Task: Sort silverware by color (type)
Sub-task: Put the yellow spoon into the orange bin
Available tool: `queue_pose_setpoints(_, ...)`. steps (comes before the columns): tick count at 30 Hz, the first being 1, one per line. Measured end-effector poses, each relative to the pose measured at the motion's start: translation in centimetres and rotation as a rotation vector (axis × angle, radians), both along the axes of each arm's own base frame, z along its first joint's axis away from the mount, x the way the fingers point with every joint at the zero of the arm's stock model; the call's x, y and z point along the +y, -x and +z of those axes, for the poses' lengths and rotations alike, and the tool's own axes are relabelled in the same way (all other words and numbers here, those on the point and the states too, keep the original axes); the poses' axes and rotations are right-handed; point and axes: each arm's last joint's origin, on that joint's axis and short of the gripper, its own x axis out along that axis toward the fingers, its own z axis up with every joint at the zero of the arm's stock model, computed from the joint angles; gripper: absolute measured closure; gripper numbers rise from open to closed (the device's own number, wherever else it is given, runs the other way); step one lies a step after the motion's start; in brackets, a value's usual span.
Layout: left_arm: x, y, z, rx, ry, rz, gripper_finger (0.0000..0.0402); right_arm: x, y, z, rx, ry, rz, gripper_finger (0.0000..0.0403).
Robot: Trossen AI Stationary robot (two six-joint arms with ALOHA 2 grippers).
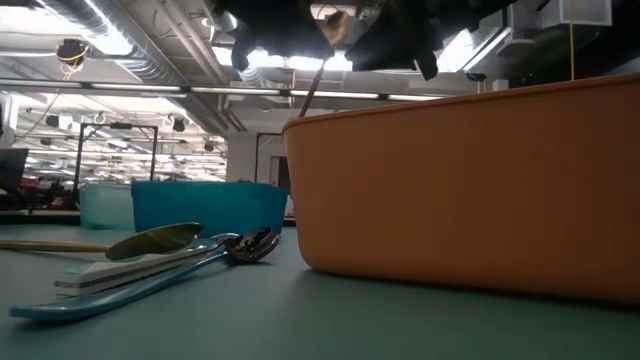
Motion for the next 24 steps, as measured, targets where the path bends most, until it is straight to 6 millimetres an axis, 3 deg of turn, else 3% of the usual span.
queue_pose_setpoints(10,-0.1,-0.3,0.7,-0.056,-0.013,-0.039,0.0395,0.2,-1.2,0.4,-0.130,-0.023,0.006,0.0306)
queue_pose_setpoints(15,-0.1,-0.3,0.7,-0.054,-0.012,-0.045,0.0395,0.3,-1.9,-0.5,-0.134,-0.014,-0.017,0.0306)
queue_pose_setpoints(24,-0.3,-0.3,0.7,-0.050,-0.011,-0.059,0.0395,0.3,-2.0,-0.4,-0.143,-0.022,0.001,0.0306)
